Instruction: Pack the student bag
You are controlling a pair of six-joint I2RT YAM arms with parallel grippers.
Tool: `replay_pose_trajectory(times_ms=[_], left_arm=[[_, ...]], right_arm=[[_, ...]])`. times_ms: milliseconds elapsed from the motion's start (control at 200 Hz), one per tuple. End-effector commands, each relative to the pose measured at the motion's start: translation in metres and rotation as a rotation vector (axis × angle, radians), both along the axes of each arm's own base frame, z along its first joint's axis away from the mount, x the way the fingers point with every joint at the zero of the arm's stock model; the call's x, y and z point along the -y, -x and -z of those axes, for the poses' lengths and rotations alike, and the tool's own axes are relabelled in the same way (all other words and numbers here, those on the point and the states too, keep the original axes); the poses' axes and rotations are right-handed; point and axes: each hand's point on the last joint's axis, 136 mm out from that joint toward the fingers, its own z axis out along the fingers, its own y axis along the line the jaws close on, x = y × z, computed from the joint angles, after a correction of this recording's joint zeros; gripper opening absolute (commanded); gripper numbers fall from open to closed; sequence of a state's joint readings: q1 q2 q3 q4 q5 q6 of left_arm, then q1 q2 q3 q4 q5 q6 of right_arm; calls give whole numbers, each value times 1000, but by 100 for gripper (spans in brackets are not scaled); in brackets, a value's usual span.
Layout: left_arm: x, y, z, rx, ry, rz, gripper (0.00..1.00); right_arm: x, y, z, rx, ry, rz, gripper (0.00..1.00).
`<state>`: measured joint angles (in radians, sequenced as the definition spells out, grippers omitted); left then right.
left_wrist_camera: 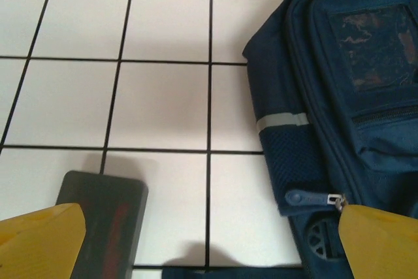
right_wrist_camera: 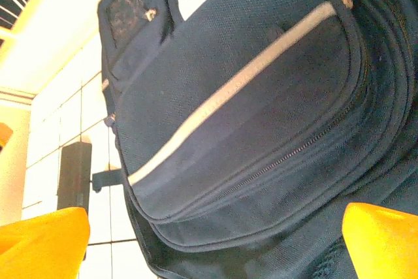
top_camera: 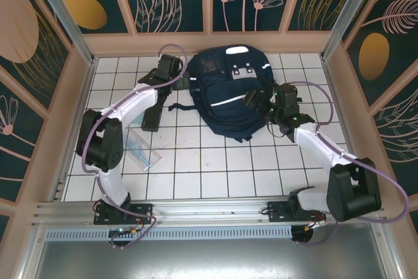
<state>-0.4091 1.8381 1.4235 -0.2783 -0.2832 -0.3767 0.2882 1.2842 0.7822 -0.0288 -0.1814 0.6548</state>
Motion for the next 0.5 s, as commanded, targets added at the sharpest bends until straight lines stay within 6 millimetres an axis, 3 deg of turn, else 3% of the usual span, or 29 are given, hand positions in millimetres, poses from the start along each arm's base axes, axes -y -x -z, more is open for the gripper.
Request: replay_pose_trajectory(times_ms=[0, 210, 370, 495], left_arm=[[-38, 34, 55, -204, -12, -53, 99], [-77, 59, 96, -301, 15, -121, 99], [-90, 56, 119, -341, 29, -135, 99], [-83, 49, 130, -354, 61, -100, 99]], right_arm=[[14, -6, -10, 27, 31, 27, 99], [19, -11, -13, 50, 35, 36, 99], [18, -11, -5, 23, 24, 41, 99], [16, -8, 1, 6, 7, 49, 99]])
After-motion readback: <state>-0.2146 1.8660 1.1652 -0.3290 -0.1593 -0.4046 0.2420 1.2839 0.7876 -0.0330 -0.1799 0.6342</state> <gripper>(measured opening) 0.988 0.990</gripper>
